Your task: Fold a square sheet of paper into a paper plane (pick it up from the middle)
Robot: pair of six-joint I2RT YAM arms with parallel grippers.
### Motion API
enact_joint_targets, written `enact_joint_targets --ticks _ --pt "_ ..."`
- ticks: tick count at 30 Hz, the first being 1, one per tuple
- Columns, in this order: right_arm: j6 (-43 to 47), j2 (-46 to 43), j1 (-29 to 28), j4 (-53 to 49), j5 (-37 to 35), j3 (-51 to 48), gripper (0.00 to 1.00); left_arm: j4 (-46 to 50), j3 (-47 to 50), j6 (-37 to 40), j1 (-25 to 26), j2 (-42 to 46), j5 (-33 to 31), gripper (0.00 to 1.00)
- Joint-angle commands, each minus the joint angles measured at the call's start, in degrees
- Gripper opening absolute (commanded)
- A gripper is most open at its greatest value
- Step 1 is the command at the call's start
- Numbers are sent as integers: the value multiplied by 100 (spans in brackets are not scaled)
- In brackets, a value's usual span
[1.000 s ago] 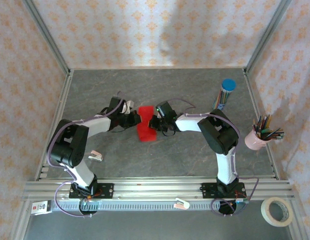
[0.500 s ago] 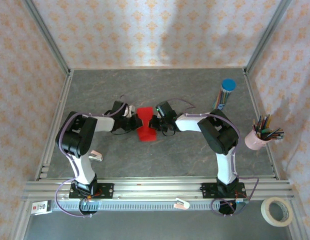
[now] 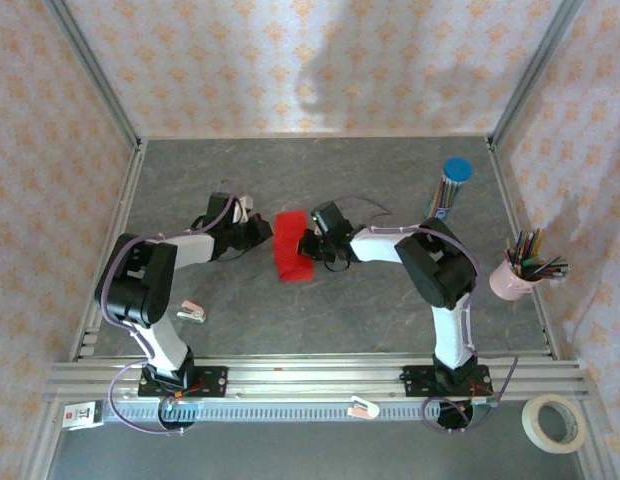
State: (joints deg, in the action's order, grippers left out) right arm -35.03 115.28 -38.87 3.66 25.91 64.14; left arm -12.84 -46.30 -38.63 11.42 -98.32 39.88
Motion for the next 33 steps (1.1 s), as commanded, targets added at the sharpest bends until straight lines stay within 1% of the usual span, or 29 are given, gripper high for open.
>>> enact_joint_targets --ticks 1,7,10,13,17,18,22,25,28,30,33 --pt "158 816 143 -1862 -1174 -464 3 -288 -55 -189 325 -41 55 0" --pt "167 861 143 -1845 -1169 -512 3 -156 -415 -207 378 -641 35 0" --pt "161 858 143 -1832 -1159 -553 3 -36 -592 -175 336 -848 -89 0" --pt "152 866 143 -1843 -1189 -559 3 16 -643 -268 169 -1022 -348 0" --pt "150 865 143 -1878 -1267 -579 3 68 -547 -332 -192 -1072 -651 0" --pt "152 871 143 -1892 -1277 -589 3 116 -549 -304 -270 -1236 -696 0" --pt "149 864 143 -1880 -1280 -600 3 376 -637 -180 -444 -1150 -757 0" --pt "145 842 137 -1862 -1264 -596 3 219 -522 -332 -355 -488 -552 0" --pt "132 834 143 -1851 -1238 -591 3 -28 -407 -520 -167 -98 -296 0" --pt "136 832 143 -1833 -1212 -596 3 -118 -418 -570 25 -69 -191 0" --pt "127 837 143 -1775 -1205 -624 3 -48 -645 -539 238 -344 -117 0"
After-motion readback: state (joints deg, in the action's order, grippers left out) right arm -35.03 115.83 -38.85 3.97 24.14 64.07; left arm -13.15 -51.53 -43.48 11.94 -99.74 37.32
